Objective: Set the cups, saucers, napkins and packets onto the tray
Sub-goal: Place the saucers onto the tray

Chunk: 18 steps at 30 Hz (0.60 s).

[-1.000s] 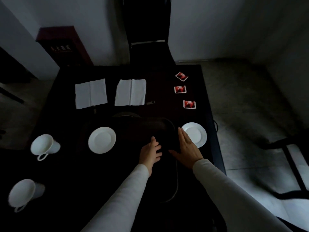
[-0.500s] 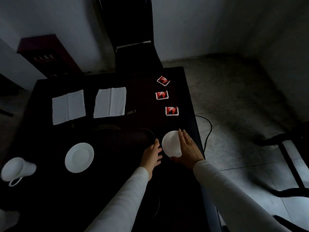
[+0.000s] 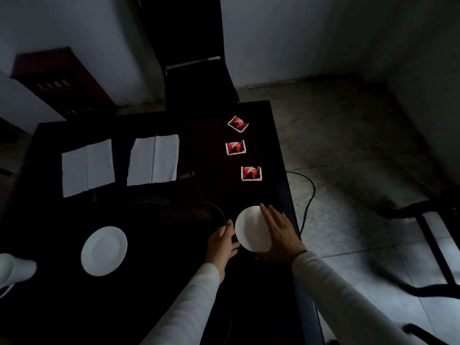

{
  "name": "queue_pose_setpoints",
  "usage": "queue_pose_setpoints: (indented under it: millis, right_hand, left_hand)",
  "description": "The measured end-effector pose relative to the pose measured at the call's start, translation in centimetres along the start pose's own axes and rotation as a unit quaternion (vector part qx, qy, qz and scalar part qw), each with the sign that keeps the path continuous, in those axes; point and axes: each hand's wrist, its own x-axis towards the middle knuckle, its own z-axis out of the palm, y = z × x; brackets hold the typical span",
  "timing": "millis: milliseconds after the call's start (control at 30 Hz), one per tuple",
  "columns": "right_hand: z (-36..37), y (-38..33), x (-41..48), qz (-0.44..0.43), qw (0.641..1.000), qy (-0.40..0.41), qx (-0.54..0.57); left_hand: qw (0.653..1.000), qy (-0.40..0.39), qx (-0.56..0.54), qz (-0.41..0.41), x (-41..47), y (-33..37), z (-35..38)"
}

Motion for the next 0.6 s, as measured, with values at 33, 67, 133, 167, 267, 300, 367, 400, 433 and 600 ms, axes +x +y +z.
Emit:
queue_pose_setpoints:
  millis: [33, 67, 133, 167, 267, 300, 367, 400, 433, 600]
  right_hand:
    - [-0.2, 0.0, 0.0, -0.002, 1.000, 0.001, -0.002]
    - [-0.3, -0.1, 0.0, -0.001, 1.000, 0.002, -0.003]
    - [-0.4, -0.3, 0.0, 0.002, 1.000, 0.006, 0.000]
    - [-0.5, -0.5, -0.1, 0.005, 1.000, 0.007, 0.000]
    - [-0.5, -1.1, -0.7, 0.021, 1.000, 0.014, 0.009]
    - [-0.5, -1.4, -0.9, 0.024, 1.000, 0.017, 0.009]
    - [-0.5, -2.1, -1.1, 0.029, 0.999, 0.019, 0.010]
    - [-0.6, -2.5, -1.3, 0.032, 0.999, 0.020, 0.013]
    - [-0.6, -3.1, -1.4, 0.031, 0.999, 0.023, 0.017]
    - [-0.4, -5.6, -2.0, 0.010, 0.999, 0.037, 0.037]
  left_hand:
    - [1.000, -0.001, -0.005, 0.000, 0.0, -0.1, 0.0]
    - [1.000, -0.001, -0.014, -0.002, 0.0, -0.2, 0.0]
    - [0.999, 0.001, -0.039, -0.008, -0.1, -0.5, 0.0]
    - [0.999, 0.000, -0.051, -0.012, -0.2, -0.6, -0.1]
    - [0.998, -0.001, -0.068, -0.016, -0.8, -0.6, -0.7]
    - [0.997, 0.000, -0.070, -0.015, -1.0, -0.5, -1.0]
    - [0.997, 0.001, -0.071, -0.013, -1.3, -0.3, -1.6]
    - [0.997, 0.001, -0.073, -0.011, -1.6, -0.2, -1.9]
    - [0.997, 0.002, -0.076, -0.009, -1.8, -0.2, -2.3]
    - [0.996, 0.010, -0.090, 0.004, -3.0, -0.5, -4.7]
